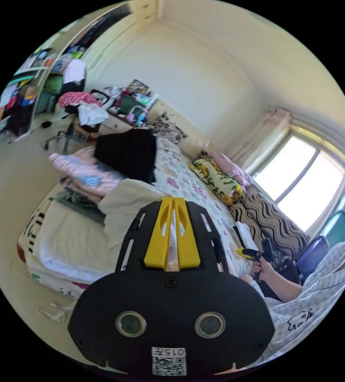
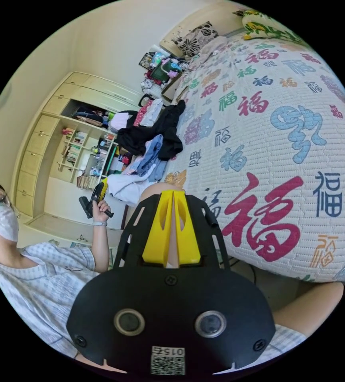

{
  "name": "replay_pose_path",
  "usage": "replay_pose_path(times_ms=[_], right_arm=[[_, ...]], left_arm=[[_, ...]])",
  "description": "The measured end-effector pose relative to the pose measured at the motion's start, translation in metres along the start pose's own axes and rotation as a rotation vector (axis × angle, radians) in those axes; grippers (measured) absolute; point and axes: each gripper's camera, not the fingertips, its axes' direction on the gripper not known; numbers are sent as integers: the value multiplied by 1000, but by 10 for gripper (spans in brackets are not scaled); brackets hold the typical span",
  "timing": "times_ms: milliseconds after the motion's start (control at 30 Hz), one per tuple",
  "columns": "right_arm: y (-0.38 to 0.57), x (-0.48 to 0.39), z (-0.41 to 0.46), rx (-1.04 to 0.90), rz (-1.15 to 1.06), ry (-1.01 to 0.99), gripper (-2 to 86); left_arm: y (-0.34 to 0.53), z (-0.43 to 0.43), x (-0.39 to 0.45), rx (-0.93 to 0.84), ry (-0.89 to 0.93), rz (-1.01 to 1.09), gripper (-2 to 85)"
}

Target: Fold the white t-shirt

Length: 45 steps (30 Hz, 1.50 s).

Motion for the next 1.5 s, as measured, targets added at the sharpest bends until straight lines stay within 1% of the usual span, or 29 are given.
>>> replay_pose_path(times_ms=[67,133,200,233,267,300,367,433,467,533,633,667,733,800,867,967,1033,1067,1133,1167,1200,1233,1300,1333,1400,1433,1500], right_arm=[[0,-12,-1,-8,-54,-10,33],[-1,-29,0,-24,-134,-23,56],[-6,-57,5,-49,-254,-87,105],[-7,-65,6,-60,-283,-109,114],[-10,-82,7,-83,-340,-159,132],[-11,-99,5,-88,-405,-215,133],[-11,-121,-4,-69,-483,-247,119],[-8,-134,-20,-46,-515,-197,74],[-4,-136,-33,-20,-517,-135,52],[5,-133,-57,50,-513,-65,44],[19,-113,-110,162,-460,-121,39],[24,-101,-132,214,-418,-172,37],[29,-87,-158,251,-367,-218,34],[35,-77,-181,256,-294,-194,32],[43,-76,-194,267,-289,-172,32],[45,-68,-207,275,-269,-137,37],[29,-54,-205,275,-224,-88,45],[12,-40,-196,253,-189,-57,53],[-13,-15,-176,178,-102,6,66],[-24,0,-164,144,-32,49,73],[-26,7,-155,124,-35,55,75],[-24,10,-151,119,-44,58,75],[-10,27,-135,91,-41,137,76],[-6,33,-130,71,-31,166,77],[12,69,-108,-38,67,258,86],[16,78,-102,-62,94,262,87],[28,106,-81,-126,189,241,90]], left_arm=[[-3,11,31,-28,27,73,-8],[-4,18,57,-23,105,140,-8],[-8,22,84,35,337,186,-8],[-10,24,90,47,402,189,-8],[-14,31,103,59,512,186,-8],[-18,41,118,50,590,200,-8],[-20,59,145,15,656,243,-8],[-17,76,169,-16,698,280,-8],[-14,88,182,-41,727,300,-8],[-8,103,190,-58,736,295,-7],[0,132,189,-118,661,266,-7],[5,148,188,-175,649,264,-7],[15,176,189,-254,664,233,-7],[32,211,194,-337,712,192,-7],[46,235,199,-400,753,157,-7],[70,266,201,-420,815,107,-7],[80,291,198,-453,789,72,-6],[86,311,192,-474,733,24,-5],[91,340,180,-486,572,-2,-4],[96,360,167,-498,438,-35,-3],[104,381,153,-530,337,-74,-2],[108,389,146,-543,321,-88,0],[127,410,128,-560,369,-111,11],[131,414,126,-571,363,-103,14],[153,435,127,-655,263,-23,39],[159,442,129,-681,241,-2,47],[188,478,135,-788,186,52,72]])
